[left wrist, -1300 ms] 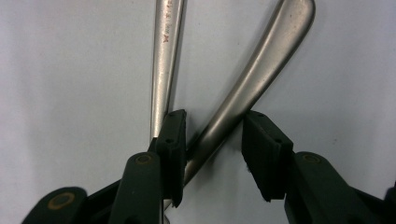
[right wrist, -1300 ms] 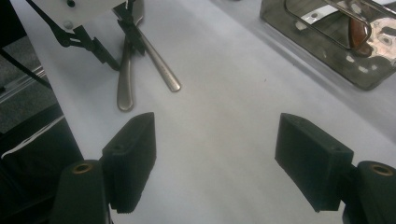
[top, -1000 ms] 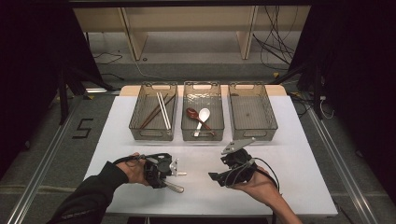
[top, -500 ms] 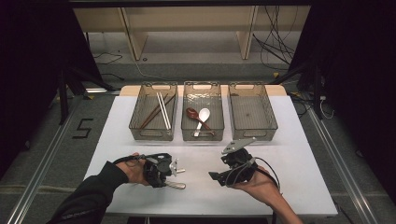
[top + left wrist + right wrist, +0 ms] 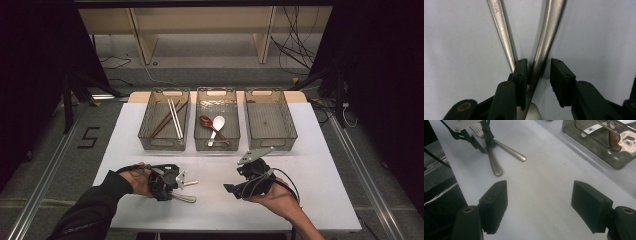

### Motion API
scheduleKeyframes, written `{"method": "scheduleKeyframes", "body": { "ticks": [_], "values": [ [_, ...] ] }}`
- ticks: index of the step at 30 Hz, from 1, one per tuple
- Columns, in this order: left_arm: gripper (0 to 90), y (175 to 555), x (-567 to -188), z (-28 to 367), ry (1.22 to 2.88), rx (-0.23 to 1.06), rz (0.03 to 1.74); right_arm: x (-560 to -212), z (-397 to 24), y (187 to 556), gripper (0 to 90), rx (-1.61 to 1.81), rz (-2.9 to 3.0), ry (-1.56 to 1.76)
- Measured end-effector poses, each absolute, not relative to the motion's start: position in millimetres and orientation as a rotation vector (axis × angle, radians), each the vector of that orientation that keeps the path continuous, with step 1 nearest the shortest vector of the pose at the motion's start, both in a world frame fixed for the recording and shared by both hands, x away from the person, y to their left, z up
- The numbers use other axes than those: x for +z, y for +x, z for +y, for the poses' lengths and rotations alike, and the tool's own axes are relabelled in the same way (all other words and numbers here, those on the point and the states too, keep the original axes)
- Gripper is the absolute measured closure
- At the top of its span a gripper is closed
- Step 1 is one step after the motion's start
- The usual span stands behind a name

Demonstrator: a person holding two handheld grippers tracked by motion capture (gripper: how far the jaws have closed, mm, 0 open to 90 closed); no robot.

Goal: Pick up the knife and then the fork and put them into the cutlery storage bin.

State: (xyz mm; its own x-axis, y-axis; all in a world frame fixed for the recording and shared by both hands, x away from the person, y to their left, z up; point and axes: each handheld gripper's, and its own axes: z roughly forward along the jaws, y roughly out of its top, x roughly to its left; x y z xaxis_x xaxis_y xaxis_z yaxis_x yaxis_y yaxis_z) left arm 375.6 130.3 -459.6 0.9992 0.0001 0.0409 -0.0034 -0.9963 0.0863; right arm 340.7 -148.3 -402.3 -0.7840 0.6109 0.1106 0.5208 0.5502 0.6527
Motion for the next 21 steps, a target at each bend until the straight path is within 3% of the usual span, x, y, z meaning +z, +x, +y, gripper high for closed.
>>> {"method": "scheduleKeyframes", "body": {
  "ticks": [13,21],
  "values": [
    [78.7,375.1,-459.7,125.9,3.074,0.039,-0.057,-402.1,-148.8,340.6,30.2,1.051,2.647,0.973],
    [79.7,378.1,-459.2,127.6,3.063,0.016,-0.023,-402.3,-148.3,340.5,30.3,1.049,2.651,0.973]
  ]
}}
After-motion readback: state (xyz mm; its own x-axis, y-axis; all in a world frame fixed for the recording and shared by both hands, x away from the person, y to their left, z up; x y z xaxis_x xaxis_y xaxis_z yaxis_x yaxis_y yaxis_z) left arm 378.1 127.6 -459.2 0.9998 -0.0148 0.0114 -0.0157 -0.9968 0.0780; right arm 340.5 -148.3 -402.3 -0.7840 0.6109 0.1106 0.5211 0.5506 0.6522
